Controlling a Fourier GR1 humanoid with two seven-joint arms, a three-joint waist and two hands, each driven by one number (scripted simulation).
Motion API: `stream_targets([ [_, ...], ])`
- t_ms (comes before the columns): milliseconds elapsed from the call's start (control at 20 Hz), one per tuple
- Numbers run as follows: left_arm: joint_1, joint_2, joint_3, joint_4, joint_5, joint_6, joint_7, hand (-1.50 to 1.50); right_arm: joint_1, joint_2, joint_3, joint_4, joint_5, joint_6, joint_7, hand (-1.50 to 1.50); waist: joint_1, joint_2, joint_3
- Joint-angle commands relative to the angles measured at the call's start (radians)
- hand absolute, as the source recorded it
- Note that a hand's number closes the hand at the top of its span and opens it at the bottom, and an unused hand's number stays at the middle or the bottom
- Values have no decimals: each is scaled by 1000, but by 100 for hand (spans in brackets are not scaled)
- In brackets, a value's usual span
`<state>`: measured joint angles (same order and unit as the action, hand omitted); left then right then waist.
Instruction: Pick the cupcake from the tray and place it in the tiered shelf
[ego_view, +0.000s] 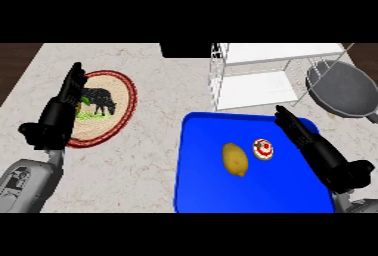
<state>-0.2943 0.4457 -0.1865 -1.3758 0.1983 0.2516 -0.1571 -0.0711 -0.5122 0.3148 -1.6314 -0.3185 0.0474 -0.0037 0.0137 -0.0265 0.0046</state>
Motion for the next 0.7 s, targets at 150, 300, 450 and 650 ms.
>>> stream_targets([
  [150, 146, -33, 25, 68, 94, 9, 189, 0, 44, -78, -252, -10, 81, -217, -72, 150, -52, 18, -5],
  [300, 223, -58, 20, 125, 133, -8, 219, 0, 143, -269, -314, 145, 272, -319, 56, 150, -101, 52, -27],
  [450, 230, -51, 46, 125, 202, -53, 301, 0, 212, -97, -393, 144, 133, -427, 71, 150, -58, 24, -5],
  [650, 261, -92, 11, 88, 178, -58, 329, 0, 335, -78, -421, -13, 110, -357, -27, -150, -29, 23, -5],
])
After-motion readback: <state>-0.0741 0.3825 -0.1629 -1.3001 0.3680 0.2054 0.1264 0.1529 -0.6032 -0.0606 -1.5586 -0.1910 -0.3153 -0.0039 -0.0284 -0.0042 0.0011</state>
